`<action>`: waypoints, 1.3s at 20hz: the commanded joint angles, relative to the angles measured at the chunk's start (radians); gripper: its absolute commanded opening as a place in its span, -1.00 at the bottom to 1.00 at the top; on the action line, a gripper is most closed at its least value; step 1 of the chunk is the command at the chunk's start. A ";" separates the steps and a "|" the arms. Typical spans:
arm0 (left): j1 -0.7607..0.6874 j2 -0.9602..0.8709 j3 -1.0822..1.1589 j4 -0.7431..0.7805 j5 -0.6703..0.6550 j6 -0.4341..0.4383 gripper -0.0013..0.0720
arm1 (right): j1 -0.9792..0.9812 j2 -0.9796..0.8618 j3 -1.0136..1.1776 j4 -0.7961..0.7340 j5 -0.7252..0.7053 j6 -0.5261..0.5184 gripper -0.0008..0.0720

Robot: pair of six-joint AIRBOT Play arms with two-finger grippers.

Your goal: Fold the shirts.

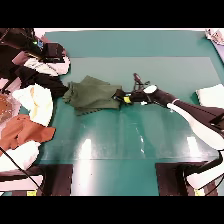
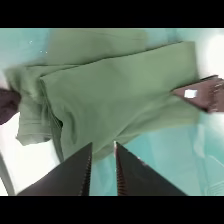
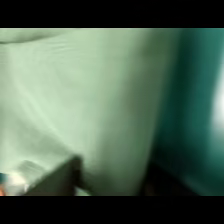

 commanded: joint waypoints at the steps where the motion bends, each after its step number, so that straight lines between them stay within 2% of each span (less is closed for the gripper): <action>1: 0.000 0.000 0.001 0.001 -0.013 0.000 -0.46 | 0.051 -0.002 0.161 -0.064 -0.056 -0.021 -0.78; 2: 0.000 0.000 0.001 0.001 -0.017 0.000 -0.46 | 0.037 0.027 0.203 -0.113 -0.036 -0.009 -0.91; 3: 0.000 0.000 0.001 0.001 -0.022 0.000 -0.46 | 0.013 0.065 0.246 -0.177 -0.001 0.024 -0.92; 5: 0.000 0.000 0.001 -0.004 -0.028 -0.004 -0.46 | -0.052 0.148 0.328 -0.389 0.087 0.170 -0.92; 8: 0.000 0.000 0.001 -0.016 -0.039 -0.027 -0.46 | -0.214 0.251 0.451 -0.766 0.335 0.414 -0.92; 10: 0.000 0.000 0.001 -0.043 -0.041 -0.031 -0.46 | -0.359 0.289 0.517 -0.902 0.487 0.461 -0.92; 14: 0.000 0.000 0.001 -0.138 -0.039 -0.056 -0.46 | -0.739 0.283 0.639 -0.925 0.679 0.458 -0.92; 17: 0.000 0.000 0.001 -0.175 -0.038 -0.076 -0.46 | -0.984 0.249 0.691 -0.921 0.751 0.384 -0.92; 19: 0.000 0.000 0.001 -0.175 -0.034 -0.080 -0.46 | -1.110 0.233 0.700 -0.862 0.768 0.380 -0.92; 21: -0.003 0.000 0.001 -0.174 -0.027 -0.100 -0.47 | -1.211 0.230 0.700 -0.811 0.794 0.380 -0.92; 26: -0.003 0.000 0.001 -0.175 -0.025 -0.106 -0.46 | -1.326 0.237 0.701 -0.810 0.887 0.380 -0.92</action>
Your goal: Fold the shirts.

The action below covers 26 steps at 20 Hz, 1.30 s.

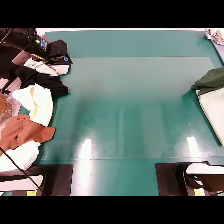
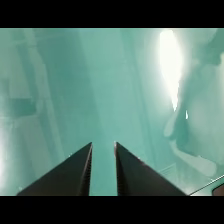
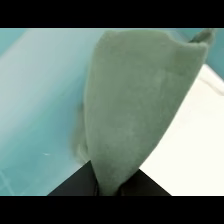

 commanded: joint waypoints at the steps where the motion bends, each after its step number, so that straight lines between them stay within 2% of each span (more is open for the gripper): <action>1: -0.001 0.000 0.001 -0.004 0.000 -0.008 -0.46 | -0.084 0.013 0.004 0.015 0.079 -0.004 -0.92; 5: -0.001 0.000 0.001 -0.003 -0.010 -0.007 -0.46 | -0.090 0.056 0.004 -0.004 0.096 -0.005 -0.92; 10: -0.001 0.000 0.001 -0.003 -0.014 -0.007 -0.46 | -0.086 0.023 -0.017 -0.204 0.176 -0.005 -0.92; 19: -0.001 0.000 0.001 0.000 -0.012 0.029 -0.46 | -0.089 0.019 -0.375 -0.559 0.179 0.060 -0.89; 20: -0.001 0.000 0.001 0.002 -0.011 0.034 -0.46 | -0.089 0.019 -0.410 -0.591 0.200 0.069 -0.58; 21: -0.001 0.000 0.001 0.002 -0.011 0.047 -0.46 | -0.089 0.019 -0.441 -0.619 0.226 0.085 0.06; 22: -0.001 0.000 0.001 0.002 -0.012 0.051 -0.46 | -0.089 0.019 -0.460 -0.648 0.250 0.095 0.61; 23: -0.001 0.000 0.001 0.002 -0.013 0.054 -0.46 | -0.089 0.019 -0.462 -0.678 0.272 0.094 0.79; 26: -0.001 0.000 0.001 0.025 -0.012 0.082 -0.46 | -0.085 0.023 -0.348 -0.684 0.324 0.094 0.92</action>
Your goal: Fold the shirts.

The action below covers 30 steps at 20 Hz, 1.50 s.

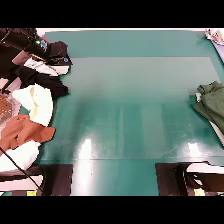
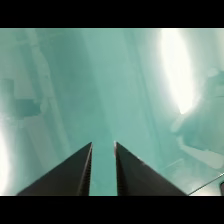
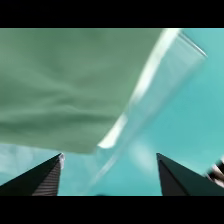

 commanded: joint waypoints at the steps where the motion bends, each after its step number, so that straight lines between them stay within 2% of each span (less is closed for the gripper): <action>1: 0.000 0.000 0.001 0.041 0.001 0.029 -0.46 | 0.014 0.017 0.104 -0.002 0.034 0.012 0.92; 3: 0.000 0.000 0.001 0.068 0.012 0.055 -0.47 | 0.053 0.067 0.176 0.229 -0.097 -0.039 0.90; 5: 0.000 0.021 -0.019 0.082 0.052 0.072 -0.47 | 0.118 0.140 0.181 0.550 -0.267 -0.182 0.89; 6: 0.000 0.054 -0.060 0.086 0.104 0.072 -0.47 | 0.168 0.164 0.181 0.700 -0.320 -0.282 0.72; 7: 0.000 0.118 -0.141 0.086 0.184 0.071 -0.47 | 0.216 0.181 0.180 0.784 -0.327 -0.381 0.43; 8: 0.000 0.201 -0.249 0.094 0.273 0.071 -0.47 | 0.270 0.201 0.160 0.835 -0.325 -0.457 0.02; 9: 0.000 0.313 -0.396 0.126 0.372 0.072 -0.70 | 0.323 0.229 0.112 0.866 -0.331 -0.511 -0.20; 10: 0.000 0.427 -0.549 0.158 0.456 0.071 -0.84 | 0.371 0.264 0.045 0.884 -0.349 -0.544 -0.32; 11: 0.000 0.549 -0.715 0.201 0.535 0.055 -0.84 | 0.424 0.315 -0.046 0.895 -0.386 -0.586 -0.52; 13: 0.002 0.758 -1.000 0.242 0.658 -0.017 -0.84 | 0.531 0.436 -0.242 0.907 -0.497 -0.656 -0.72; 15: 0.002 0.903 -1.184 0.231 0.741 -0.037 -0.84 | 0.630 0.558 -0.425 0.907 -0.621 -0.703 -0.89; 17: 0.002 0.976 -1.269 0.236 0.747 -0.034 -0.84 | 0.704 0.646 -0.579 0.906 -0.650 -0.716 -0.91; 22: 0.002 0.991 -1.292 0.237 0.633 -0.033 -0.84 | 0.787 0.793 -0.813 0.906 -0.731 -0.725 -0.91; 25: 0.002 0.991 -1.292 0.231 0.618 -0.033 -0.84 | 0.781 0.858 -0.854 0.901 -0.763 -0.725 -0.91; 30: 0.002 0.991 -1.292 0.231 0.681 -0.033 -0.84 | 0.726 0.896 -0.869 0.900 -0.683 -0.704 -0.91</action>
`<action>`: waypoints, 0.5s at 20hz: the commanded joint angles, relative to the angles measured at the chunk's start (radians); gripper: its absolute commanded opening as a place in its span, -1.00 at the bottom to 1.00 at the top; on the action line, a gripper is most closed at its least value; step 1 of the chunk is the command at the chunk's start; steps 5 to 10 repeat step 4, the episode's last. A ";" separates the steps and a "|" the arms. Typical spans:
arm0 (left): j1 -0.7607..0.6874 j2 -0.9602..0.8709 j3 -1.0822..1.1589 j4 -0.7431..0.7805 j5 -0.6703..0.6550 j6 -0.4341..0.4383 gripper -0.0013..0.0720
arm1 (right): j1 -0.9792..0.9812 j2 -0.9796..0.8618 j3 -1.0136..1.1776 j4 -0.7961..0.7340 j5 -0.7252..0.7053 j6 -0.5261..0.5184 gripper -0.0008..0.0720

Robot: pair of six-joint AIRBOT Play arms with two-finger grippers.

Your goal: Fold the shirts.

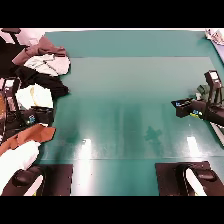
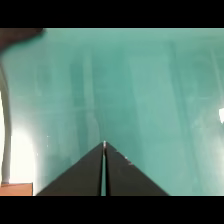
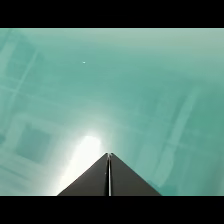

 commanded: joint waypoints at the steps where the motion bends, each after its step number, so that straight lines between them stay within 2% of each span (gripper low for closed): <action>1: 0.001 0.003 -0.002 0.000 0.035 -0.001 -0.84 | -0.032 0.024 -0.017 0.000 0.056 0.009 -0.91; 10: 0.001 0.003 -0.002 0.000 0.034 -0.001 -0.84 | -0.051 0.024 -0.017 0.001 0.093 0.009 -0.91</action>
